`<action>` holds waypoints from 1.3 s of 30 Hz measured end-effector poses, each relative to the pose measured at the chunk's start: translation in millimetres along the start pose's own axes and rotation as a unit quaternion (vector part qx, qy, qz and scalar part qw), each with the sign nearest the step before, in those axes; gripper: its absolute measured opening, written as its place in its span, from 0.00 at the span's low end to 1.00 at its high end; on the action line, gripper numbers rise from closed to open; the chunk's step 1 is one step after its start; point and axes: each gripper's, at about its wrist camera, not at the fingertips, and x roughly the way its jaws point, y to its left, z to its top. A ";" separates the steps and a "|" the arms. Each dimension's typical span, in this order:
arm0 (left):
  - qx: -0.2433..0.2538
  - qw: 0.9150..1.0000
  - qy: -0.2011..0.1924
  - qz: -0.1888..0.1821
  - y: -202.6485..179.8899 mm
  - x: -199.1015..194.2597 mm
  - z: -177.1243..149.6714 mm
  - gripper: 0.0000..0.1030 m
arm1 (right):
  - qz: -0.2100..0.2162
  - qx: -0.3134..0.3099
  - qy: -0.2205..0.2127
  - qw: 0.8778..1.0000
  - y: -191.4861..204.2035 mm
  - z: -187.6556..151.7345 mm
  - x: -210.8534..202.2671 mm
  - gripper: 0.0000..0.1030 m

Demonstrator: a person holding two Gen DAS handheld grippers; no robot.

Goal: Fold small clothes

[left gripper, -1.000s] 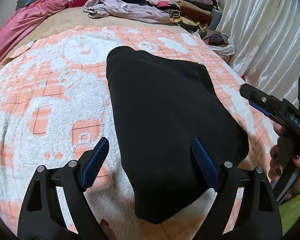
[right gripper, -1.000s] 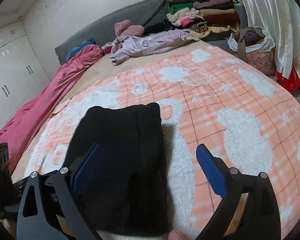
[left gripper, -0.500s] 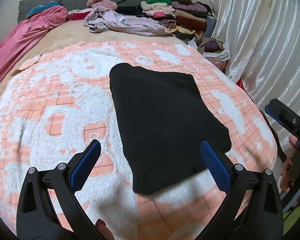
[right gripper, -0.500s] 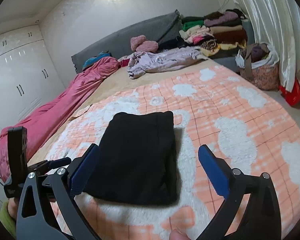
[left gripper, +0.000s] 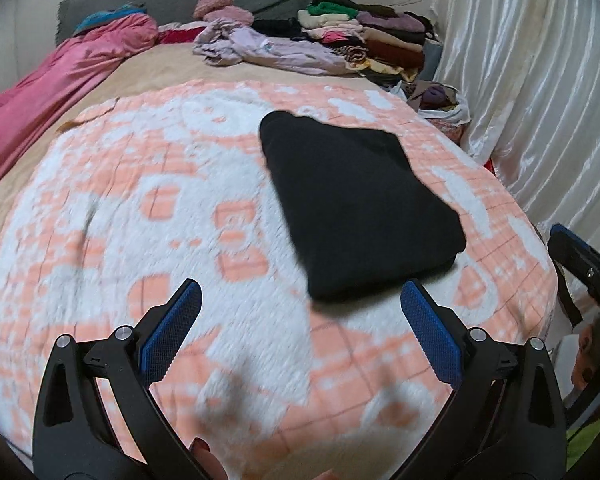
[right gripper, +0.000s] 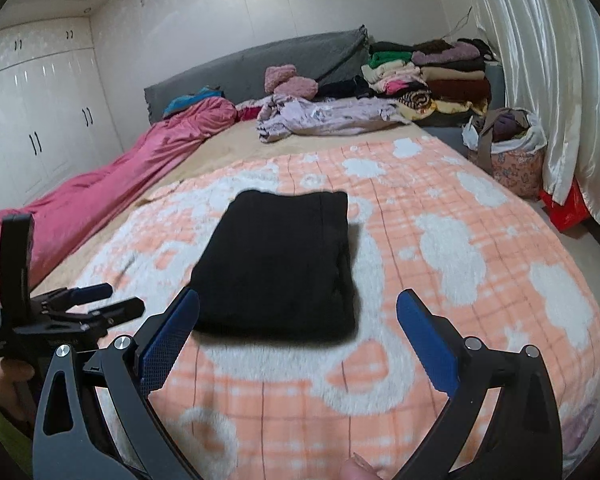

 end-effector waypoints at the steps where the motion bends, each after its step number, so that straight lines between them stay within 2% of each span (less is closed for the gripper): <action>1: 0.000 1.000 0.001 0.000 2.7 -1.0 -3.5 0.91 | -0.002 0.001 0.004 1.000 1.2 -5.3 0.0 0.96; 11: -0.010 1.000 -0.001 0.004 13.2 -10.2 -29.4 0.91 | -0.032 -0.010 0.040 0.999 4.3 -44.9 1.5 0.96; 19: -0.007 1.000 0.011 0.008 6.8 -7.5 -48.6 0.91 | -0.032 -0.005 0.068 0.997 8.6 -76.3 7.7 0.96; 27: -0.008 1.000 0.012 0.009 5.8 -12.4 -54.0 0.91 | -0.036 -0.013 0.052 0.998 15.1 -70.7 3.2 0.96; 39: -0.005 1.000 0.010 0.006 5.1 -15.1 -54.8 0.91 | -0.037 -0.017 0.060 0.997 17.4 -71.2 5.9 0.96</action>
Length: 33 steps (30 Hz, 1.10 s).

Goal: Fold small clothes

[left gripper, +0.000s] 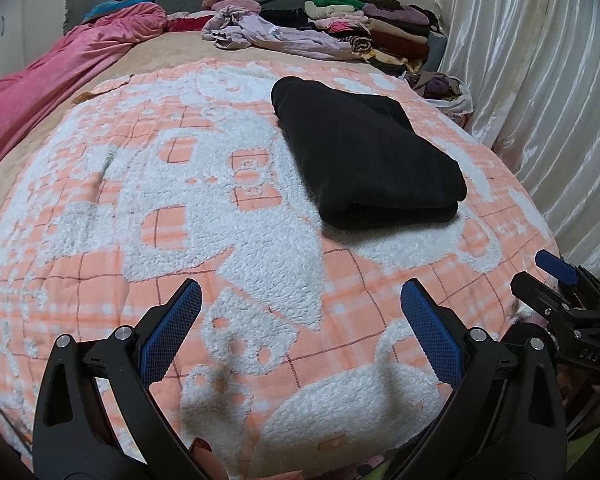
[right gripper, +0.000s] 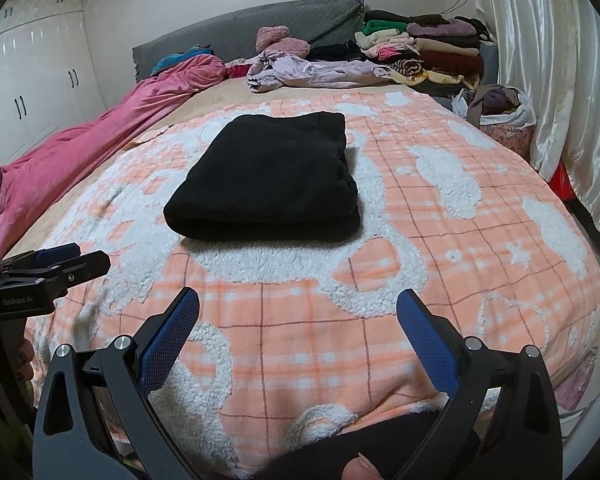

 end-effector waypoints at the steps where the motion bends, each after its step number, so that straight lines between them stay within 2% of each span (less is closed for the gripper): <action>1: -0.001 1.000 0.000 -0.001 0.3 -0.4 -0.2 0.91 | 0.000 0.000 0.000 1.000 -0.1 0.0 0.0 0.96; 33: -0.002 1.000 0.000 -0.002 2.7 -5.3 1.2 0.91 | -0.001 0.003 0.001 1.000 -2.9 -2.3 -2.1 0.96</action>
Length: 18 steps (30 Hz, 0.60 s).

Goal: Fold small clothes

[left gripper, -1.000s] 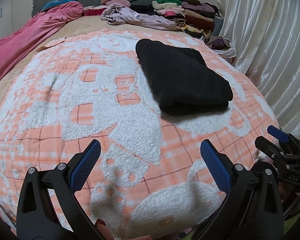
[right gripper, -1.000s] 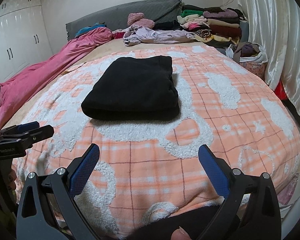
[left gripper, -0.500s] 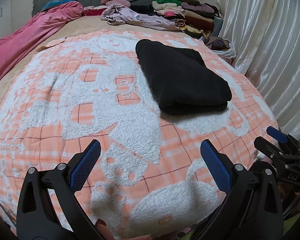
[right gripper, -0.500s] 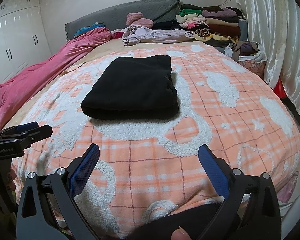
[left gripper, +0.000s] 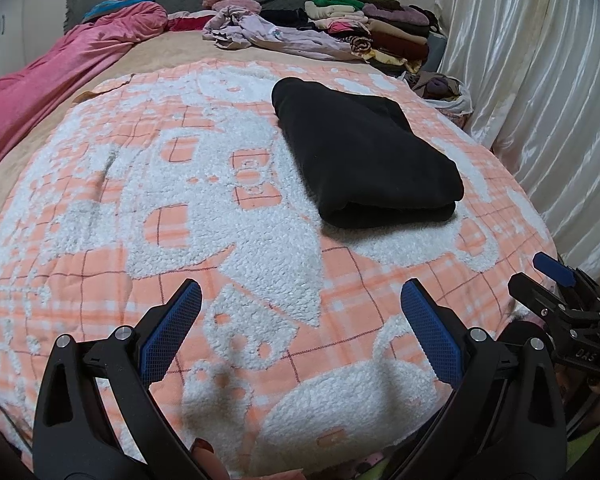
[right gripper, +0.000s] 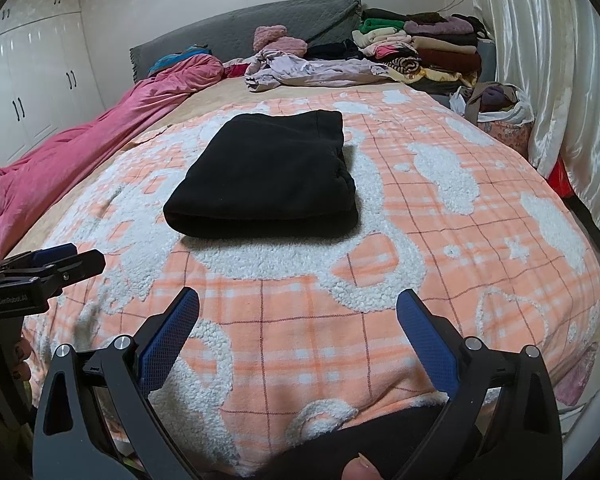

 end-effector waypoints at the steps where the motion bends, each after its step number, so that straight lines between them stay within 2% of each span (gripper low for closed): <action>1: 0.001 1.000 0.000 0.000 -0.9 0.4 0.0 0.91 | 0.000 0.001 0.000 1.000 0.1 -0.1 0.3 0.96; 18: 0.000 1.000 0.001 0.002 0.2 0.1 -0.9 0.91 | -0.005 0.001 0.001 1.000 0.4 -1.7 0.4 0.96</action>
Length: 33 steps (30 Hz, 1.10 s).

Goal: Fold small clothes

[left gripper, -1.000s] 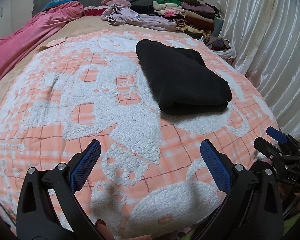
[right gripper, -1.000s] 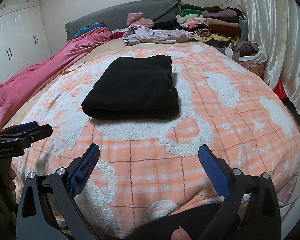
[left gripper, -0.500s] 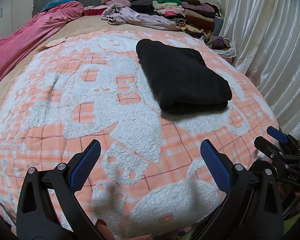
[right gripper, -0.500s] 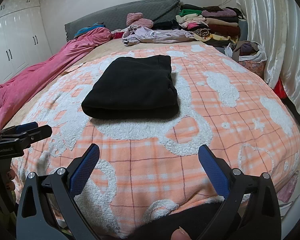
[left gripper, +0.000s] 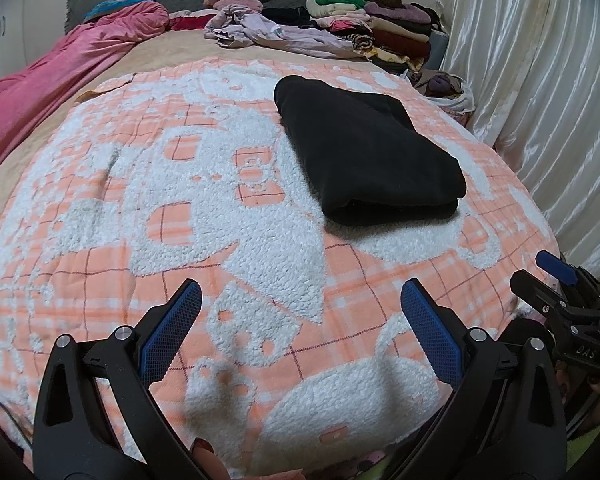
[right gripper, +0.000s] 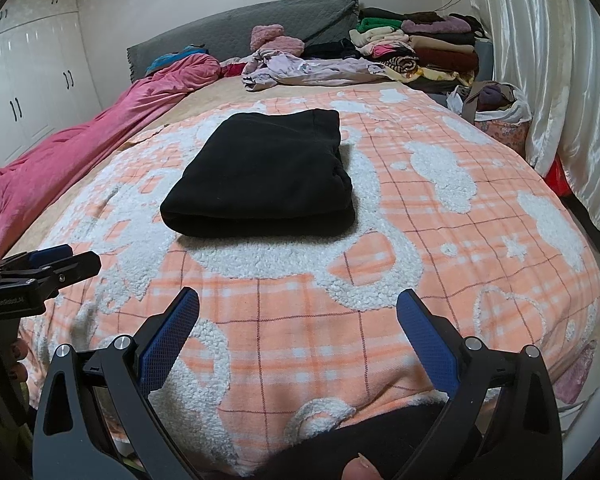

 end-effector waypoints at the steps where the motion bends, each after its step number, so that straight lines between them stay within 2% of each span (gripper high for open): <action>1: 0.001 1.000 0.000 -0.001 0.0 -0.1 -0.1 0.91 | 0.000 0.000 0.000 1.000 -0.2 -0.2 -0.2 0.96; 28: 0.005 1.000 0.005 0.011 4.8 -2.2 -1.3 0.91 | -0.018 0.007 0.005 1.000 -1.7 0.2 -2.6 0.96; 33: -0.007 1.000 0.014 0.025 16.8 0.2 1.3 0.91 | -0.046 0.036 -0.006 0.998 -15.0 -0.8 -10.3 0.96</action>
